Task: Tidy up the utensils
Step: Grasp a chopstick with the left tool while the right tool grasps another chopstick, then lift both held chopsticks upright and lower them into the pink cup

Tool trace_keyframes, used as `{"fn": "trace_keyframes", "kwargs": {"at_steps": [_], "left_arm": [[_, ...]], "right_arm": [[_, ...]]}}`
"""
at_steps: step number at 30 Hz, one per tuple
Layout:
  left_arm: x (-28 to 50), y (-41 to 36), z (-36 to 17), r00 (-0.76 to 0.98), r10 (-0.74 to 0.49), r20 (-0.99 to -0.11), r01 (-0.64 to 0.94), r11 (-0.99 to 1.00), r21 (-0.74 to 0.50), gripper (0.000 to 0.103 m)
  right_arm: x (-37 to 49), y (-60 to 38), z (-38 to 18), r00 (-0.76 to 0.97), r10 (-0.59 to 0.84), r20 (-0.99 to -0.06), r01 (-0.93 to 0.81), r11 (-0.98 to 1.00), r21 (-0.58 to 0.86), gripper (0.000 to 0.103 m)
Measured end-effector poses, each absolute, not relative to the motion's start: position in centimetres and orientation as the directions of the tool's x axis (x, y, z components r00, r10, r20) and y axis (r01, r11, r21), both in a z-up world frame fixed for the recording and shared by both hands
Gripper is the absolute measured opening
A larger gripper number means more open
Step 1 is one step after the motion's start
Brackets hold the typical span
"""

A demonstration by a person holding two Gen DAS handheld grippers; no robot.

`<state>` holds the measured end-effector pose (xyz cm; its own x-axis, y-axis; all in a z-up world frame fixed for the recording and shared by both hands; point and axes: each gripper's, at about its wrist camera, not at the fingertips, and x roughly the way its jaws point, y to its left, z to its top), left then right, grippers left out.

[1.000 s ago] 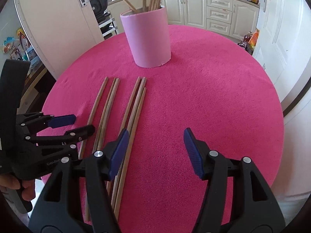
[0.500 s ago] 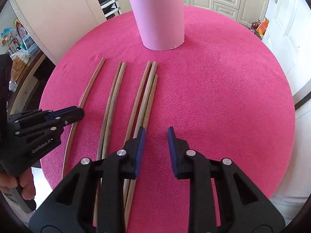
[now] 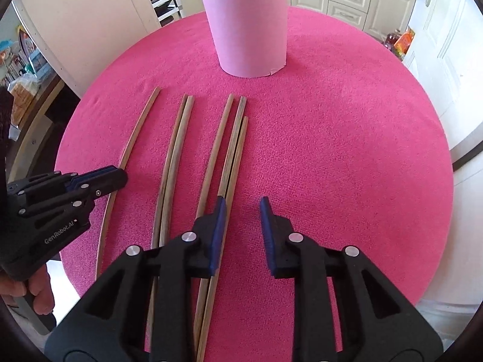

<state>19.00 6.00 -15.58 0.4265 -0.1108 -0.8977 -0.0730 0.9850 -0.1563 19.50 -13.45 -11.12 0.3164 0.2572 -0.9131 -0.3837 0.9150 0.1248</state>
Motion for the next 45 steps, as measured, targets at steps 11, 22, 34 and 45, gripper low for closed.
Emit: {"fn": "trace_keyframes", "kwargs": {"at_steps": [11,22,34,45], "left_arm": [[19.4,5.5,-15.5,0.429,-0.093,-0.898,-0.062,0.989,-0.132,0.011],[19.4,5.4,-15.4,0.437,-0.085,-0.896,-0.076,0.989,-0.130,0.009],[17.6,5.5,-11.1,0.627,-0.216,-0.748,0.016,0.964,-0.265,0.007],[15.9,3.1,-6.0,0.874,-0.275,-0.401,0.174,0.947,-0.271,0.007]], "right_arm": [[20.1,-12.9,-11.1,0.299,0.234,-0.925,-0.402,0.910,0.100,0.023],[19.6,-11.4,-11.4,0.330,0.190,-0.925,-0.446,0.895,0.025,0.009],[18.5,-16.1,-7.5,0.448,0.437,-0.780,-0.410,0.876,0.255,0.006],[16.4,-20.0,-1.3,0.647,0.616,-0.449,-0.477,0.786,0.393,0.006]]}}
